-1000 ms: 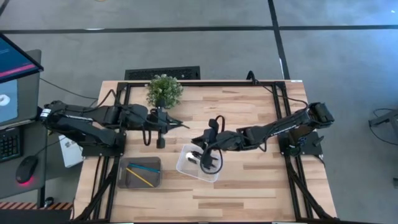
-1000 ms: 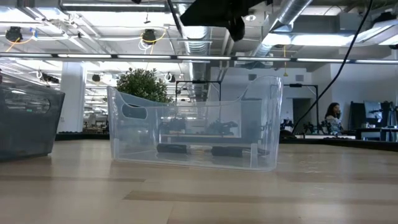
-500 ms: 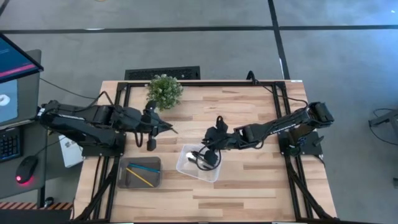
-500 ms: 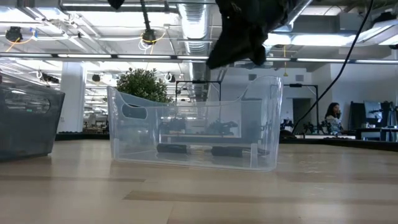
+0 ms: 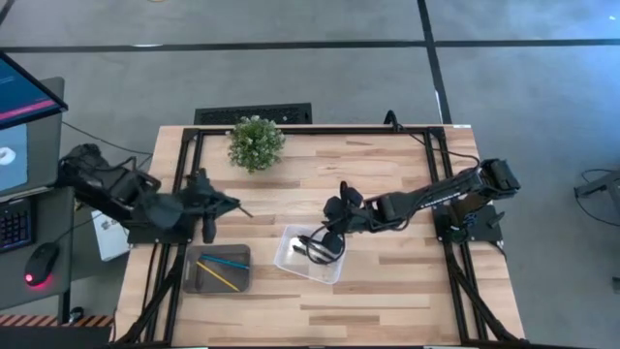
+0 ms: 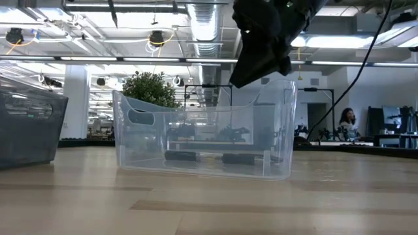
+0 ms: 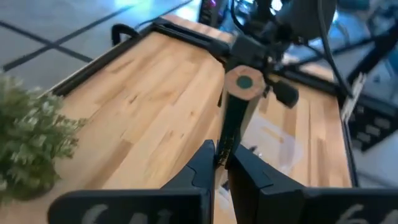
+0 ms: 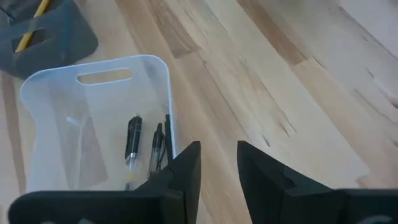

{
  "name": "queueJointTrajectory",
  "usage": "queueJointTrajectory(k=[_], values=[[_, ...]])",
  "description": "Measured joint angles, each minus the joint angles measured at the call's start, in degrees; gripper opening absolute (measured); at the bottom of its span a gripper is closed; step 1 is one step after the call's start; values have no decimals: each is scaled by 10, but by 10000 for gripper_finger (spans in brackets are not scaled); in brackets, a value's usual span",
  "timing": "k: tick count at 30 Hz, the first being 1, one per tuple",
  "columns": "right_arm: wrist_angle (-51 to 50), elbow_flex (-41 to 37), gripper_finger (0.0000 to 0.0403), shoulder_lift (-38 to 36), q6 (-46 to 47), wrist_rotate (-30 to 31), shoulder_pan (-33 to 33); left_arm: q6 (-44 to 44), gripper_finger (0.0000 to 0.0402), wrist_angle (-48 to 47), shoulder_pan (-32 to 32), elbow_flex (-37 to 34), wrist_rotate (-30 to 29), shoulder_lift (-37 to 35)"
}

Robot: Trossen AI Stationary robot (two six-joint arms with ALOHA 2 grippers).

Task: Sort pens & pencils
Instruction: Put the green pencil into the black bin

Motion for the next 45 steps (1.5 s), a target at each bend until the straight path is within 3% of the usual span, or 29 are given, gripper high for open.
queueJointTrajectory(k=[4,12,19,24,30,34,45], values=[[-1,0,130,0,-22,1,-8,-145,12,-73,-75,0,-80,1],[-2,0,135,0,-77,1,-29,-433,12,-169,-198,-1,-161,32],[-22,0,135,0,-107,0,-34,-730,13,-246,-268,-51,-179,73],[-32,0,135,0,-122,-2,-32,-876,13,-243,-294,-84,-161,103],[-48,0,137,0,-124,-3,-25,-953,13,-224,-313,-90,-54,146],[-51,0,136,0,-137,-3,-23,-953,13,-171,-314,-90,-73,174],[-51,0,137,0,-139,-3,-21,-957,13,-135,-305,-89,-48,261]])
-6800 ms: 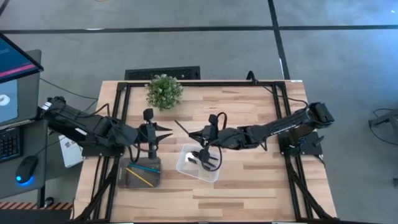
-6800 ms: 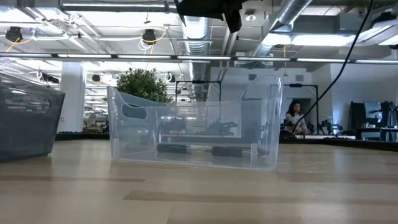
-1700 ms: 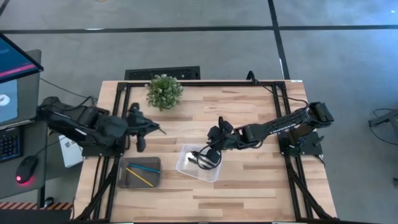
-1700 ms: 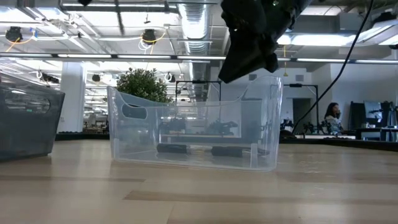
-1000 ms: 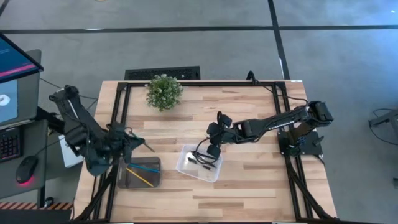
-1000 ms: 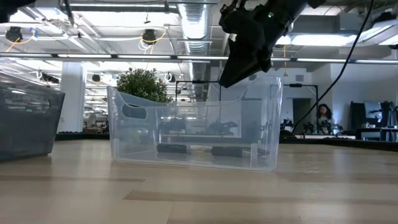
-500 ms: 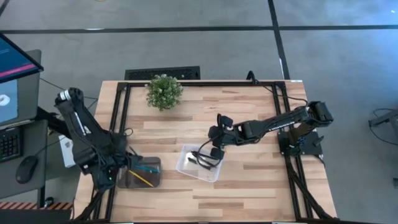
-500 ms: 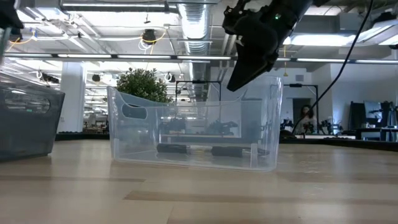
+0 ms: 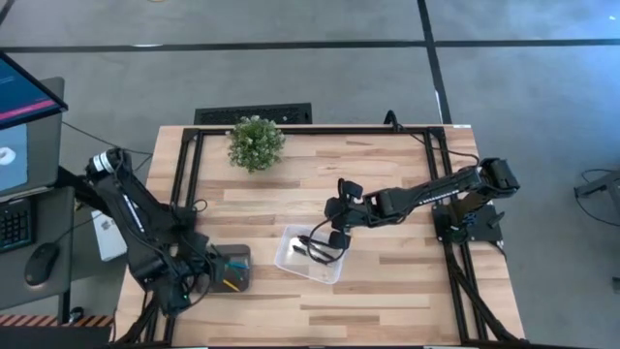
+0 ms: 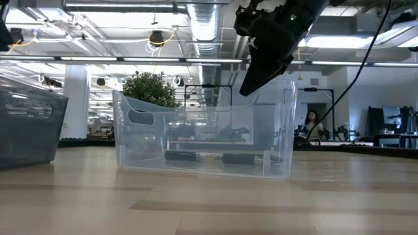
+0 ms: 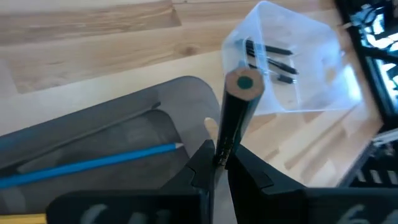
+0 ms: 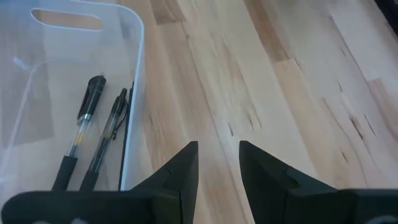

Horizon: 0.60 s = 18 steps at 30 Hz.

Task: Sort pens & pencils
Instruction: Put the green pencil into the black bin

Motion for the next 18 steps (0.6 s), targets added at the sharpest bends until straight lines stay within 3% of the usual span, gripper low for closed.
queueJointTrajectory(k=[18], values=[[0,0,139,0,2,0,0,4,13,34,6,0,0,71]])
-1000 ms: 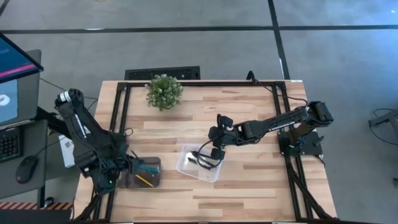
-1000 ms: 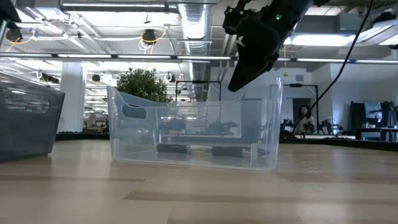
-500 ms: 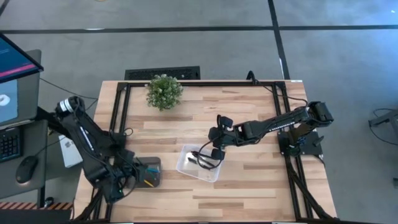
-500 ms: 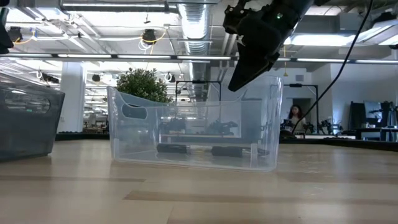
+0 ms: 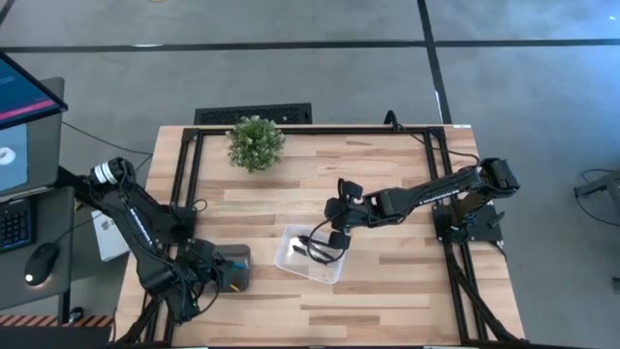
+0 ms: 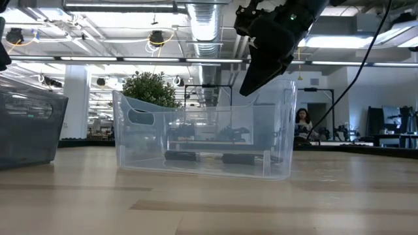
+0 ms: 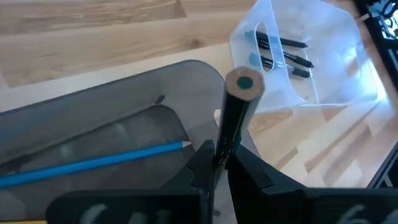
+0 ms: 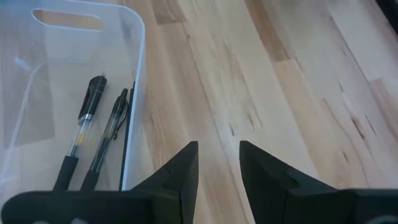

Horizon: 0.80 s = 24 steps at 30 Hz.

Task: Sort pens & pencils
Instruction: Put the green pencil into the black bin

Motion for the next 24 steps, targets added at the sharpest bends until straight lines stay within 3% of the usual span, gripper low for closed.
queueJointTrajectory(k=[10,19,24], values=[[0,0,139,0,0,0,0,6,13,-1,0,0,29,0],[0,0,138,0,0,0,-1,11,13,-9,0,0,9,0],[0,0,138,0,0,0,-1,11,13,11,0,0,44,0]])
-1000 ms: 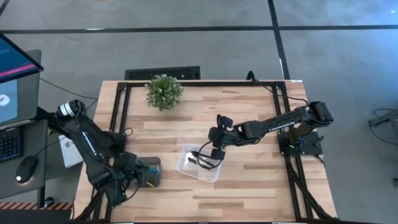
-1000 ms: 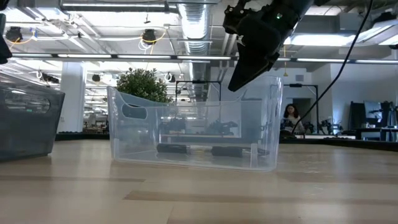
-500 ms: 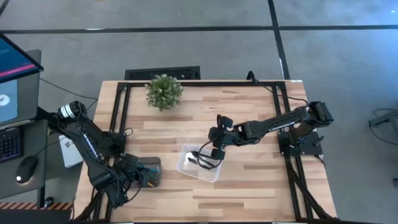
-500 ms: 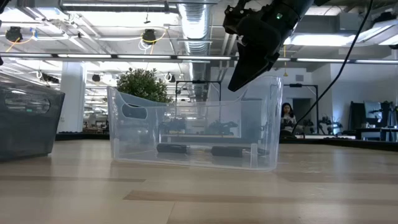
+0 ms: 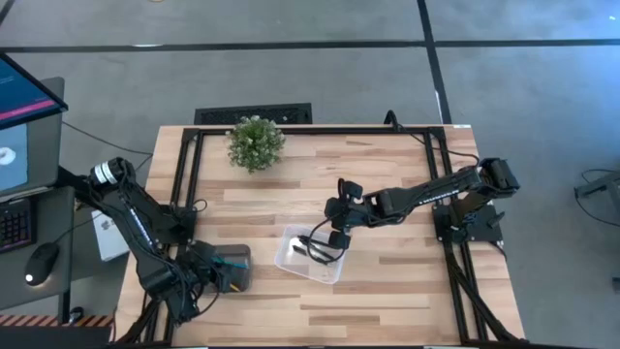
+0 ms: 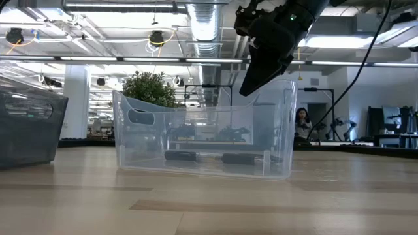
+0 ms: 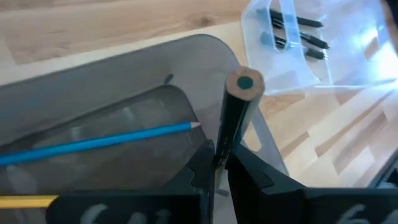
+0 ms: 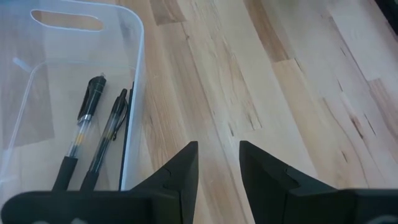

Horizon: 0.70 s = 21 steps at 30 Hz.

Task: Sort pens & pencils
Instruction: Put the green pencil into the black bin

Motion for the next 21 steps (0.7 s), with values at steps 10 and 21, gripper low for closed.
queueJointTrajectory(k=[10,21], values=[[0,0,139,0,0,0,0,0,13,3,9,0,0,13],[0,0,138,0,0,0,0,5,39,2,10,0,0,13]])
